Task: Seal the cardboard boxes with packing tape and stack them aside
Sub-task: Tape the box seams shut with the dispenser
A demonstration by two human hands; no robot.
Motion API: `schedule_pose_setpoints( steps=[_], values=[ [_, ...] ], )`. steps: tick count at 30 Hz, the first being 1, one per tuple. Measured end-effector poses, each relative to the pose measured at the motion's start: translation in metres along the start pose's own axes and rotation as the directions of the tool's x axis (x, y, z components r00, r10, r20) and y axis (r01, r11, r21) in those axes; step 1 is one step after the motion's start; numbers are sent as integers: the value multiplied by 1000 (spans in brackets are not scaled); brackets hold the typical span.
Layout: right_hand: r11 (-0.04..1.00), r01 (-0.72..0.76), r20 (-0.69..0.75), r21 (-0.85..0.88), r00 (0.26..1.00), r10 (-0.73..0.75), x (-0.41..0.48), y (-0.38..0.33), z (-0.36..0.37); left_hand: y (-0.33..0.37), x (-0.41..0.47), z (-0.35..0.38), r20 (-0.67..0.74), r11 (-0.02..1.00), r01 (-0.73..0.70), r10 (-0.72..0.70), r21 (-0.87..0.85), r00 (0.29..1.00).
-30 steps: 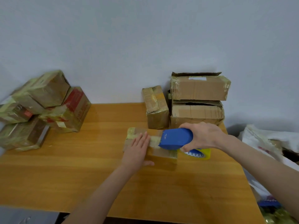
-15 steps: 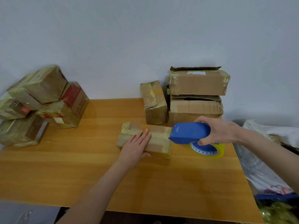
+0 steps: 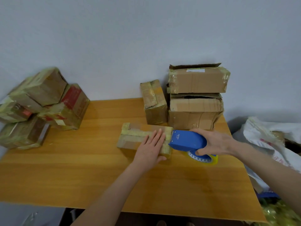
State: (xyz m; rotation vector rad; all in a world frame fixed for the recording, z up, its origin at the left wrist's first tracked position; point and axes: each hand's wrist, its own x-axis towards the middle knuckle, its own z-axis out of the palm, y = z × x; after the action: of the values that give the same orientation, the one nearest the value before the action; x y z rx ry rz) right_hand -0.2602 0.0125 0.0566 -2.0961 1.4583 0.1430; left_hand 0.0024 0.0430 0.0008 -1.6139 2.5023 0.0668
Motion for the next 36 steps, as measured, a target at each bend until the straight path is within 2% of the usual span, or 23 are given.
schedule_pose_setpoints(
  steps=[6, 12, 17, 24, 33, 36],
  values=[
    [985, 27, -44, 168, 999, -20, -7, 24, 6, -4, 3, 0, 36, 1000, -8, 7, 24, 999],
    [971, -12, 10, 240, 1000, 10, -14, 45, 7, -4, 5, -1, 50, 1000, -11, 10, 21, 999],
    [975, -31, 55, 218, 998, 19, -14, 55, 8, -4, 4, 1, 49, 999, -9, 8, 31, 999],
    [998, -56, 131, -12, 990, 57, 9, 24, 14, -4, 5, 1, 61, 999, -7, 5, 38, 998],
    [993, -83, 180, 87, 981, 67, 24, 14, 6, -5, 6, 0, 87, 999, -23, 19, 39, 996],
    [973, -116, 210, 198, 975, 73, 22, 15, 4, -6, 5, -2, 80, 999, -28, 26, 23, 996]
  ],
)
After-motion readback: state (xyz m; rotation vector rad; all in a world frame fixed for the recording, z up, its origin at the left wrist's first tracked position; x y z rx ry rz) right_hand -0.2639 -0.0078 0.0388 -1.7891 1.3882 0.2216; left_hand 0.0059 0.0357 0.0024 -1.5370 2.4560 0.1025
